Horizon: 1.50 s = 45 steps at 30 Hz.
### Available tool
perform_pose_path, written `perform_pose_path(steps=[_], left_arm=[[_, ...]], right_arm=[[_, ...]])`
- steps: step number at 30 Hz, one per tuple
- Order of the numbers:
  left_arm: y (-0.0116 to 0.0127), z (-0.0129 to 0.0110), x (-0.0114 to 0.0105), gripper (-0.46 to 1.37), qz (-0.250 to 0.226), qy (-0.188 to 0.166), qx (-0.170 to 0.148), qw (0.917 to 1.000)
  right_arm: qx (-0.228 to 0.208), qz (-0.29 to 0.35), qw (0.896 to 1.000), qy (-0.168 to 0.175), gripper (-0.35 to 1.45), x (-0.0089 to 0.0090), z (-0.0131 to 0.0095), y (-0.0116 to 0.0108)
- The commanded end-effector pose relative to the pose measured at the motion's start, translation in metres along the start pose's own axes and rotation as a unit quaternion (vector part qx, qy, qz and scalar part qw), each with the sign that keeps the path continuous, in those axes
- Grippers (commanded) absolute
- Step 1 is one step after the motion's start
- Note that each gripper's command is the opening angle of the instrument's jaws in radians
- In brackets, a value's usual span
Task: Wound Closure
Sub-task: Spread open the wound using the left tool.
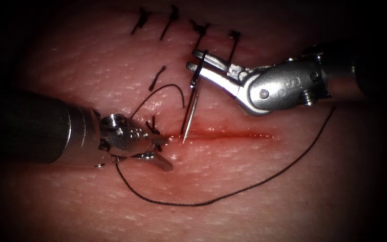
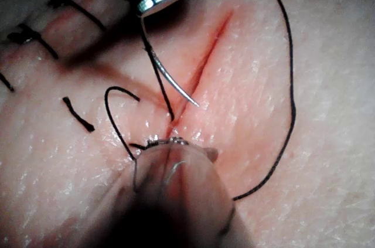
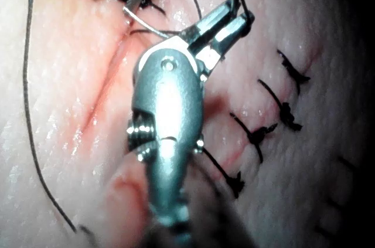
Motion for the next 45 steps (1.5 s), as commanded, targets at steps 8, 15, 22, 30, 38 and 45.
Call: perform_pose_path(steps=[8, 15, 22, 30, 38, 45], left_arm=[[0.0002, -0.0006, 0.0004, 0.32, -0.013, -0.001, -0.005, 0.9999], [0.0013, -0.0029, 0.0023, 0.29, -0.011, 0.005, 0.002, 0.9999], [0.0013, -0.0036, 0.0041, 0.03, -0.003, 0.006, 0.003, 1.0], [0.0015, -0.0028, 0.0048, -0.28, 0.018, 0.0, -0.004, 0.9998], [-0.0003, -0.0015, 0.0043, -0.35, 0.044, -0.005, -0.009, 0.999], [-0.002, 0.0009, 0.0026, -0.35, 0.071, -0.025, -0.012, 0.9971]], right_arm=[[0.001, 0.002, 1.0, -0.001, -0.35, 0.0004, 0.0, 0.0003], [0.004, 0.004, 1.0, -0.001, -0.35, 0.0005, -0.0005, 0.0008], [0.003, 0.01, 1.0, 0.004, -0.35, 0.0013, -0.0012, 0.0019], [0.002, 0.011, 1.0, 0.005, -0.35, 0.0016, -0.0013, 0.0019], [0.001, 0.012, 1.0, 0.005, -0.35, 0.0017, -0.0013, 0.002], [0.0, 0.013, 1.0, 0.006, -0.35, 0.0018, -0.0013, 0.0021]])
